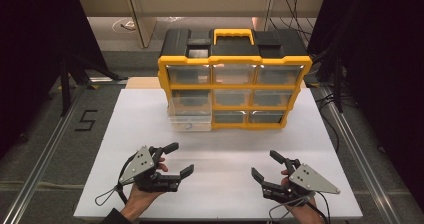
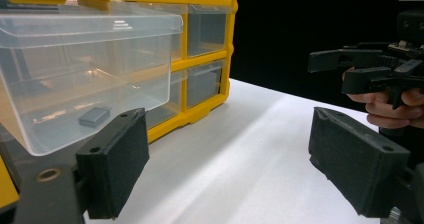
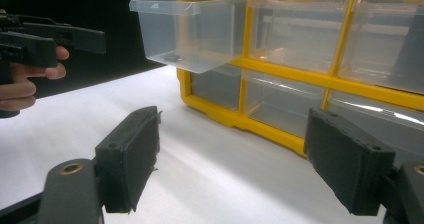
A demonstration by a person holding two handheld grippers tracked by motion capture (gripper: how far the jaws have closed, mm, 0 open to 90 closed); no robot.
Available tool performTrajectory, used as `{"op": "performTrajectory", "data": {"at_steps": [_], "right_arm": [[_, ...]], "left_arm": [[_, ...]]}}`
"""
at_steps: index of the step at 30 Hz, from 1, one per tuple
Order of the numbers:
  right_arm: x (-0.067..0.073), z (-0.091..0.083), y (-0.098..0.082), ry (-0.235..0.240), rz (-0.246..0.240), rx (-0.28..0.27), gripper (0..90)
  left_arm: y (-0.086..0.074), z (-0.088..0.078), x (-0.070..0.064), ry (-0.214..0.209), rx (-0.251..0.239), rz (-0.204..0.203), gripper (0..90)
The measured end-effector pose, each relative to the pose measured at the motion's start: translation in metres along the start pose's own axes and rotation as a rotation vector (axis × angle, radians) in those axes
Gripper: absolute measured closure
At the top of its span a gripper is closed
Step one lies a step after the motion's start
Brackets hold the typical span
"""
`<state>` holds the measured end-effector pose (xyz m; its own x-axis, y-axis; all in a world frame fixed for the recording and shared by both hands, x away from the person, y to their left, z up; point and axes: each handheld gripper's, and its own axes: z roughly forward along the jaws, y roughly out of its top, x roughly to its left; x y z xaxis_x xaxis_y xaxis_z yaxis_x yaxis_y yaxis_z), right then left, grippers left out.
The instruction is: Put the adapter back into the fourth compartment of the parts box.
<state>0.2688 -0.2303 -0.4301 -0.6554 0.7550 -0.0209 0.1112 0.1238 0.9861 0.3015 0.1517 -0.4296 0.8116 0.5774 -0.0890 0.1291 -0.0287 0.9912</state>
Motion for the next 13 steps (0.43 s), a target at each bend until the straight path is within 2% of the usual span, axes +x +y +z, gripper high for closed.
{"op": "performTrajectory", "data": {"at_steps": [13], "right_arm": [[0.0001, 0.0, 0.0, 0.0, -0.002, 0.002, 23.4]], "left_arm": [[-0.0011, 0.0016, -0.0002, 0.0, 0.008, 0.006, 15.9]]}}
